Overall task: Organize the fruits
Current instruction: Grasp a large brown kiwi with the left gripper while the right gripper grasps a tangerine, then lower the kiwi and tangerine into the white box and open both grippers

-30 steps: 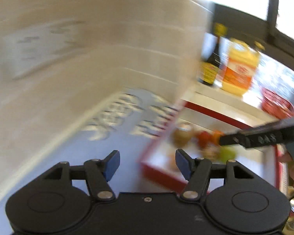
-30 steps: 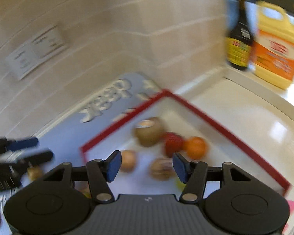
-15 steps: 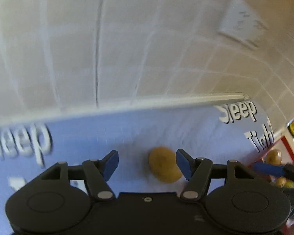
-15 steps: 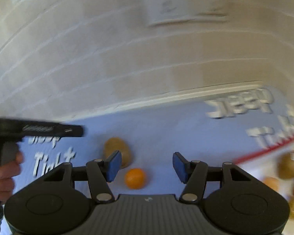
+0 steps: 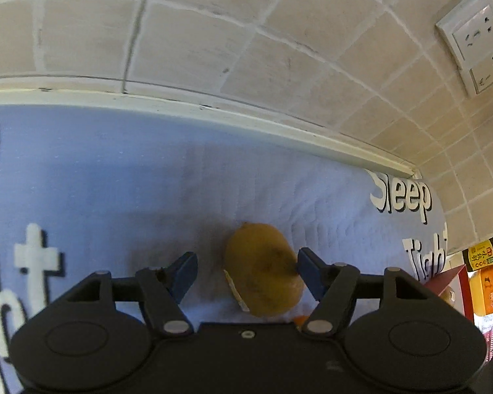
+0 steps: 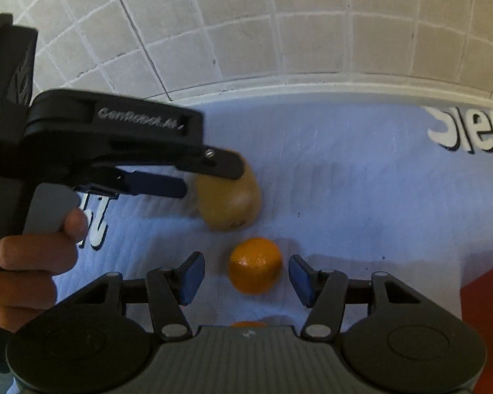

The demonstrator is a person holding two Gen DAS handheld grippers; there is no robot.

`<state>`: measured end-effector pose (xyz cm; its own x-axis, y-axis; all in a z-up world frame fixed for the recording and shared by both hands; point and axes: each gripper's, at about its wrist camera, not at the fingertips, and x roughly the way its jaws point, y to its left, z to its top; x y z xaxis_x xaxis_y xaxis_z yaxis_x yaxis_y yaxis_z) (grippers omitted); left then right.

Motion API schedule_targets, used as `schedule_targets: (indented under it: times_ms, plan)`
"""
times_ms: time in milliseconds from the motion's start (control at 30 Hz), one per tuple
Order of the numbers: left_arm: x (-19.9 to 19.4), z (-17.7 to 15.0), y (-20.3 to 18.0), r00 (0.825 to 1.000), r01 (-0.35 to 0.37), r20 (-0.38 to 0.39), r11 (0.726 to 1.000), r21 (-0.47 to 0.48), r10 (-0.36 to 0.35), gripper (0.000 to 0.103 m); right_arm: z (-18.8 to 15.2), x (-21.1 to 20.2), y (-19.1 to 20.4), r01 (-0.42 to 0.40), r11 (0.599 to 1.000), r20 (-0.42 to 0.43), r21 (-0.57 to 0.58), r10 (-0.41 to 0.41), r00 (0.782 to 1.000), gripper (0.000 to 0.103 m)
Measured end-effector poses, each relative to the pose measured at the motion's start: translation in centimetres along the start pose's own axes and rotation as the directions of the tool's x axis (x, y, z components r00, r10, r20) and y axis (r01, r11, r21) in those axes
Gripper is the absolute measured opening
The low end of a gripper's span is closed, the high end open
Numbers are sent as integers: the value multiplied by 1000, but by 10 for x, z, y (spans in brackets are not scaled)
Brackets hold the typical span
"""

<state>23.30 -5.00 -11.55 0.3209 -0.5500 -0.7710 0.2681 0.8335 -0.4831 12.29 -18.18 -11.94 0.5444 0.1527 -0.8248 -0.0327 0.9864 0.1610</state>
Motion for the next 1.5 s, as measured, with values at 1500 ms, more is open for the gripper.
schedule_targets:
  times_ms: [1500]
  plan:
    - [-36, -81, -265, 966, 232, -64, 736, 636, -249, 64, -108, -215, -140, 265, 838, 275, 477, -429, 860, 39]
